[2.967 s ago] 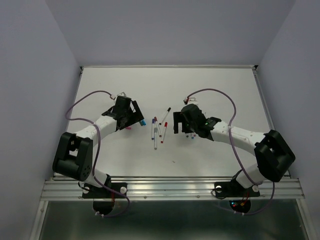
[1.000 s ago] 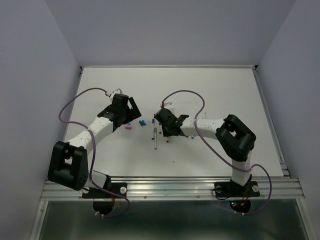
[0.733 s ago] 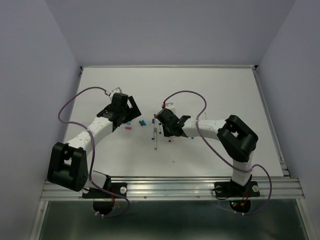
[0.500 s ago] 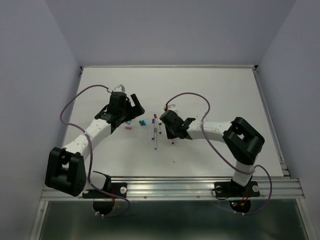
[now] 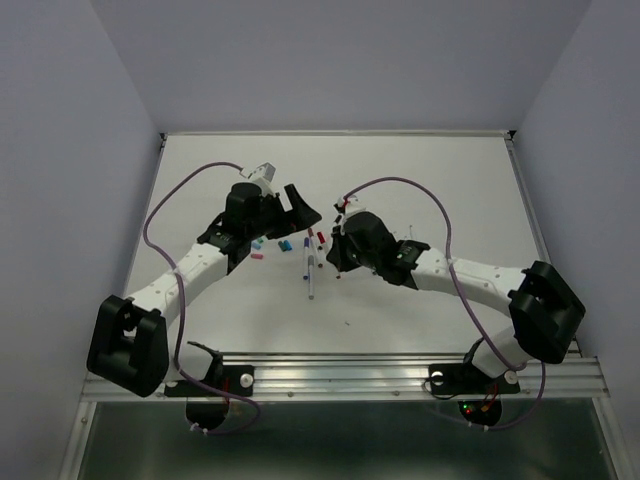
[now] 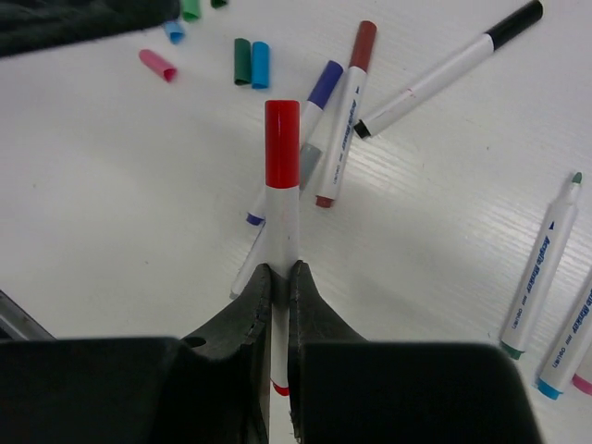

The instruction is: Open the pen caps

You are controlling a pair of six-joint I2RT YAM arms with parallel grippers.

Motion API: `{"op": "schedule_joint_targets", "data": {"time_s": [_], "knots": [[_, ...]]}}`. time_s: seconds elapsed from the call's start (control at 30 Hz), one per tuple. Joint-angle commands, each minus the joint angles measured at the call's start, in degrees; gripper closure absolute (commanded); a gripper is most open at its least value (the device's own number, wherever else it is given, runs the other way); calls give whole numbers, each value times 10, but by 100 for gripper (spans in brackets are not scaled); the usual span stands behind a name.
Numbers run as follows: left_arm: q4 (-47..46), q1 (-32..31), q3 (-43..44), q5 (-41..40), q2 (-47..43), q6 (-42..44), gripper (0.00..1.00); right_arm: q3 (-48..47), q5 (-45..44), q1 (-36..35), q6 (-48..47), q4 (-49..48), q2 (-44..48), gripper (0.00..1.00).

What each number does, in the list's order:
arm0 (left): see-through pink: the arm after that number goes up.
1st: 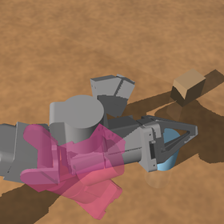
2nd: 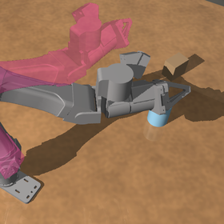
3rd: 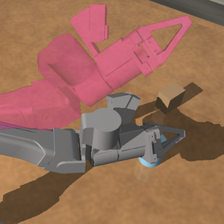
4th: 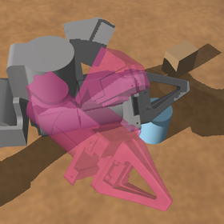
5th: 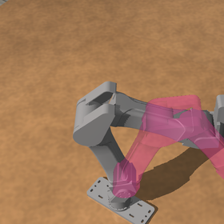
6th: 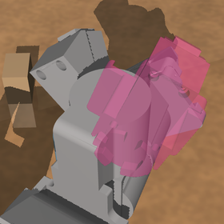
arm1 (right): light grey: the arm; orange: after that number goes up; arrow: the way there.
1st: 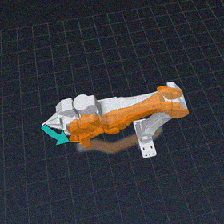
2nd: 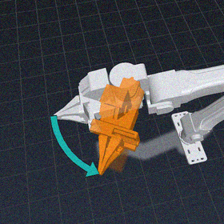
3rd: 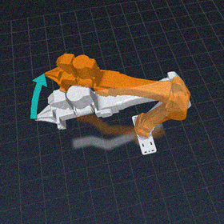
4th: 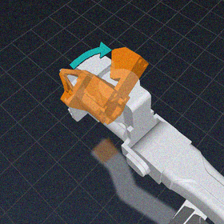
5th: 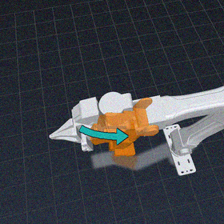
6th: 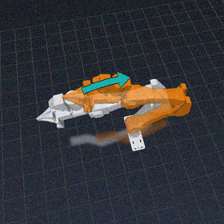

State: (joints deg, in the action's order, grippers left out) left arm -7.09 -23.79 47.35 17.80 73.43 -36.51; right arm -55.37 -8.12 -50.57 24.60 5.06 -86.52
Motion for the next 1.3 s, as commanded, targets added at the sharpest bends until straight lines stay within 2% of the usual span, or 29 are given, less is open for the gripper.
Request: {"op": "schedule_joint_targets", "data": {"time_s": [0.0,0.2,0.4,0.6,0.77,1.0,1.2,1.27], "knots": [[-49,-13,11,30,15,-15,1,6,28,4,-12,-64,24,99],[-63,-25,11,33,22,-28,11,-1,22,4,-9,-82,35,99],[-71,-29,9,34,24,-37,30,-7,25,4,-9,-95,36,99],[-71,-31,12,34,29,-37,34,-10,26,4,-10,-111,36,99],[-74,-31,13,35,29,-39,43,-11,24,4,-12,-117,36,99],[-78,-32,18,38,33,-42,46,-12,21,4,-16,-124,36,99],[-81,-32,17,42,36,-45,54,-13,22,4,-19,-131,31,99],[-81,-32,17,39,36,-46,60,-12,23,4,-22,-131,31,99]]}}
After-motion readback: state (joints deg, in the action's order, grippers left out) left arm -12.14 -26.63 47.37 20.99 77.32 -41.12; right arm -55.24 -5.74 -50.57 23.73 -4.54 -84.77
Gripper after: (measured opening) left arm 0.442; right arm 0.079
